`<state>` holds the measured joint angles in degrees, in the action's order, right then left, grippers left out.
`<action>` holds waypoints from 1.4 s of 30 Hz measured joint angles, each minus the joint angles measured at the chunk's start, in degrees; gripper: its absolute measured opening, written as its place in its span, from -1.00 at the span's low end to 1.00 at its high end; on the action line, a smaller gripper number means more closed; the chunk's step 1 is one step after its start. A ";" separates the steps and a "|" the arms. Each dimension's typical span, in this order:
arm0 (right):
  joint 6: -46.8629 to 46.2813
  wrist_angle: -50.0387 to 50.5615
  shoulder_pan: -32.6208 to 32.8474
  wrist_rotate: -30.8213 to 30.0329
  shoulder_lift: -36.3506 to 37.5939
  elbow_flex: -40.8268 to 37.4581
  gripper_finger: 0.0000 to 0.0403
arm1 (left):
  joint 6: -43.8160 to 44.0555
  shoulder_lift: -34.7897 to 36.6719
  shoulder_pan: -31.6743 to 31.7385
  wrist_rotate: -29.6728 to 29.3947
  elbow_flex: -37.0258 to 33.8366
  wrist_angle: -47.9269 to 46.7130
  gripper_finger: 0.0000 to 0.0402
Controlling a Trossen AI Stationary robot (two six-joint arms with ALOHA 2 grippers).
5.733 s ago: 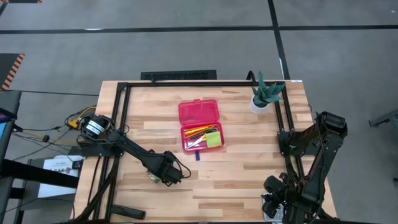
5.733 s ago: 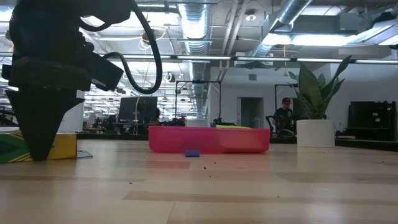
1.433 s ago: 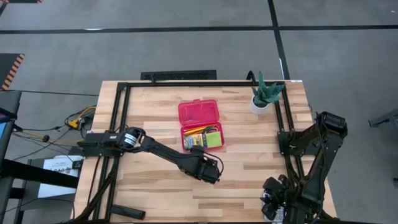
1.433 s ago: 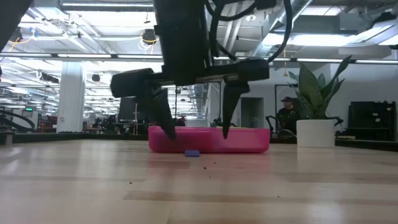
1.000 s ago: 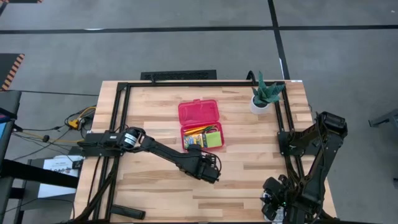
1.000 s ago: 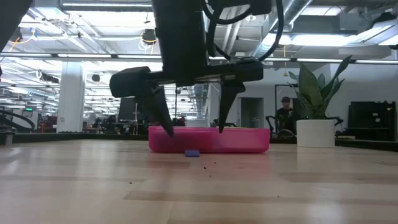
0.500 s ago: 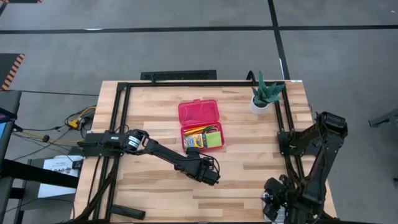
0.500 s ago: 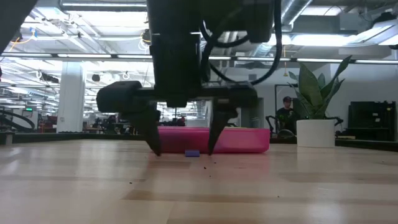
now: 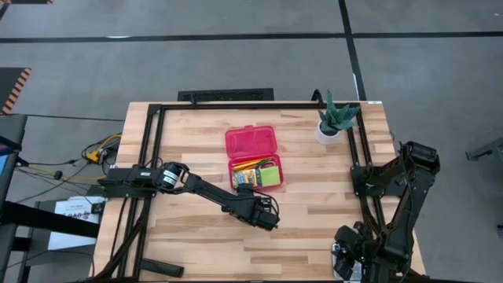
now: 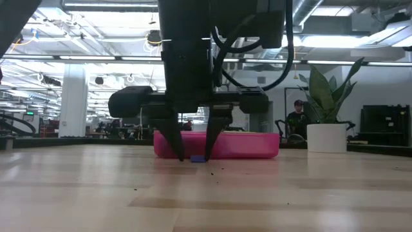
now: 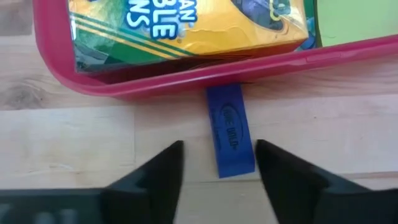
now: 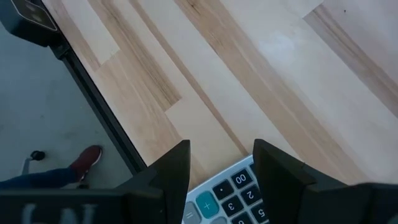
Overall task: Pack school essentials
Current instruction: Put the blue eraser into the supply box
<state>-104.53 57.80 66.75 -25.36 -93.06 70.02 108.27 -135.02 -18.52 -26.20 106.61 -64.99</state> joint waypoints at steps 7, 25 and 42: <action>0.00 0.01 -0.01 -0.02 0.00 0.00 -0.10 | -1.18 -0.02 0.00 -0.03 0.00 0.40 -0.72; 0.01 0.47 -0.03 -0.24 0.00 0.00 -0.10 | -16.61 2.56 -2.36 3.10 4.38 1.69 -0.95; 0.02 0.46 -0.94 -2.19 0.00 0.00 -0.10 | -28.82 2.66 -2.90 -0.22 6.10 3.65 -0.64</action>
<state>-104.51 58.26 65.80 -27.55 -93.06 70.02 79.46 -132.36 -21.43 -26.41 112.71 -61.35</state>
